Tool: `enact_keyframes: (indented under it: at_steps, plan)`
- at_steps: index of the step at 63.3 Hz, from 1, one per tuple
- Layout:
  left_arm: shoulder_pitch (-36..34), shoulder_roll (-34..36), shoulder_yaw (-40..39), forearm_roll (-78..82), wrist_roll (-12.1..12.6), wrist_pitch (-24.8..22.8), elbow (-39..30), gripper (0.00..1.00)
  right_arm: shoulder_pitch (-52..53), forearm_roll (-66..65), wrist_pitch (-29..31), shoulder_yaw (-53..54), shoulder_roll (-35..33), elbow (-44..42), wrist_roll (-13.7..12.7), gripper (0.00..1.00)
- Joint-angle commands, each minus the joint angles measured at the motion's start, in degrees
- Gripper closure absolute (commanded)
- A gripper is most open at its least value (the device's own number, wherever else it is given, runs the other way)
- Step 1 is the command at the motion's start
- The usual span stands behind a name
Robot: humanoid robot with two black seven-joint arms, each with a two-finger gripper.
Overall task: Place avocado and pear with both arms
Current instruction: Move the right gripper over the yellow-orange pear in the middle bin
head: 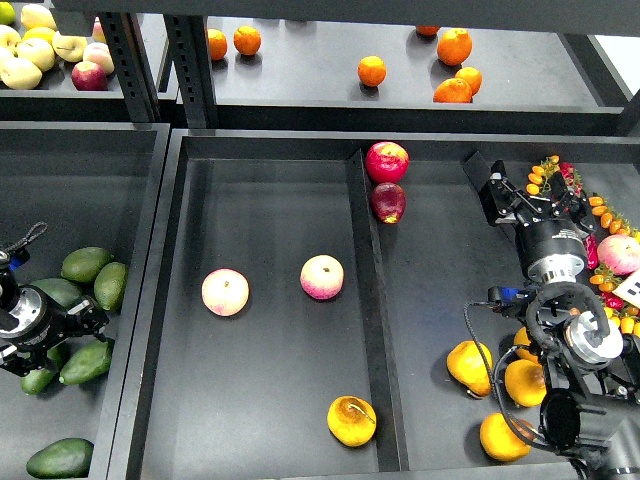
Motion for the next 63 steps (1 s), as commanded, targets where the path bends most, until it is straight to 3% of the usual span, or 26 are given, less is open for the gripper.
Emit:
enact_keyframes:
  at_steps: [1,13,20,22,28,35,41,45,63]
  plan:
    - [0.5,2.2,-5.2,-4.3,0.0,0.0,0.0,0.02,-0.7,0.0,0.1,-0.9,0.0,0.1,0.0,0.0]
    - [1.5,5.5,-11.0,-17.5,0.0,0.0,-0.9,0.02,-0.3,-0.4,0.1,-1.0,0.0,0.0,0.0,0.0]
    - [5.2,6.3,-20.3,-21.2,0.0,0.0,-3.8,0.02,-0.3,-0.4,0.3,-1.1,0.0,0.2,-0.1,0.0]
    - [8.1,6.3,-26.5,-21.9,0.0,0.0,-5.6,0.02,-0.3,-0.4,0.3,-2.0,0.0,0.3,-1.2,0.0]
    - [12.9,6.3,-33.1,-22.1,0.0,0.0,-8.5,0.02,-0.5,-0.1,0.3,-4.5,0.0,0.3,-5.3,0.0]
    - [21.2,5.3,-42.6,-22.2,0.0,0.0,-11.4,0.02,-0.3,0.0,0.3,-9.2,-4.2,1.1,-13.8,0.0]
    - [30.6,1.5,-52.3,-22.2,0.0,0.0,-13.2,0.02,-0.3,0.0,0.3,-12.0,-8.9,2.3,-23.5,0.0]
    - [35.7,-0.3,-57.2,-22.2,0.0,0.0,-14.6,0.02,-0.3,0.0,0.3,-12.9,-11.3,2.6,-27.3,0.0]
    - [51.9,-13.7,-73.4,-22.2,0.0,0.0,-23.3,0.02,-0.2,0.1,0.2,-18.0,-24.5,3.9,-27.3,0.0]
